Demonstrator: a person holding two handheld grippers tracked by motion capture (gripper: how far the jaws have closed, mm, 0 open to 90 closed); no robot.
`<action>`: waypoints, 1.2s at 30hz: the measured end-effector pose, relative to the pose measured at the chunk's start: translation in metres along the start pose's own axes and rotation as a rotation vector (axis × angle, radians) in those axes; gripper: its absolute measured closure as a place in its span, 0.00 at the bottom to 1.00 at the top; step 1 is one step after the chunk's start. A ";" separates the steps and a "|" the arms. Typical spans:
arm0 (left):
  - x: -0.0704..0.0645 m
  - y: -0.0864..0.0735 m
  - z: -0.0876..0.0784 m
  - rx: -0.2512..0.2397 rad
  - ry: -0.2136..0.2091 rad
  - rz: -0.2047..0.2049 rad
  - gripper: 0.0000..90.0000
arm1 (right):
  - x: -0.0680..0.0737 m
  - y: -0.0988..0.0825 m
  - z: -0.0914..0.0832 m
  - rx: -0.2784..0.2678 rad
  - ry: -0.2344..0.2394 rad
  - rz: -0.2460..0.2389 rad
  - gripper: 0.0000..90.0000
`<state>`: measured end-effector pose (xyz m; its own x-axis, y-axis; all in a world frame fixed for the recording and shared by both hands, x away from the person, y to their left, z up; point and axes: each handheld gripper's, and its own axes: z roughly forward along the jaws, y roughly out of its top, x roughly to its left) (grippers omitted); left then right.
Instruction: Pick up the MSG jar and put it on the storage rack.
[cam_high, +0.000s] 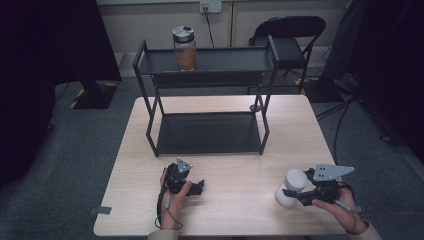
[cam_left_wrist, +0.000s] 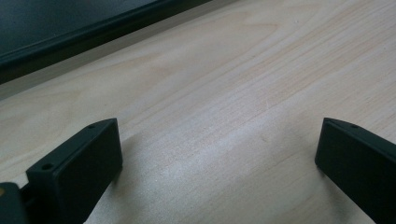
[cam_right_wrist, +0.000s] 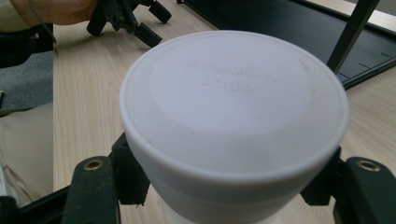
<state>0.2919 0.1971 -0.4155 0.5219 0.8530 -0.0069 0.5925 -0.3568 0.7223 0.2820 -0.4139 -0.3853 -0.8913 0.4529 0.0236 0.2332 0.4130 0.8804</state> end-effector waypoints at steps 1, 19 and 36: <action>0.000 0.000 0.000 0.000 0.000 0.000 0.00 | 0.001 0.000 0.000 0.001 -0.003 -0.007 0.38; 0.000 0.000 0.000 0.000 0.000 0.000 0.00 | 0.001 0.018 0.007 0.022 -0.031 -0.003 0.38; 0.000 0.000 0.000 0.000 0.000 0.000 0.00 | -0.003 0.044 0.035 0.026 -0.039 0.000 0.38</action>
<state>0.2918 0.1970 -0.4155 0.5217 0.8531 -0.0068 0.5924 -0.3566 0.7225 0.3081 -0.3695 -0.3628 -0.8755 0.4833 0.0042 0.2434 0.4334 0.8677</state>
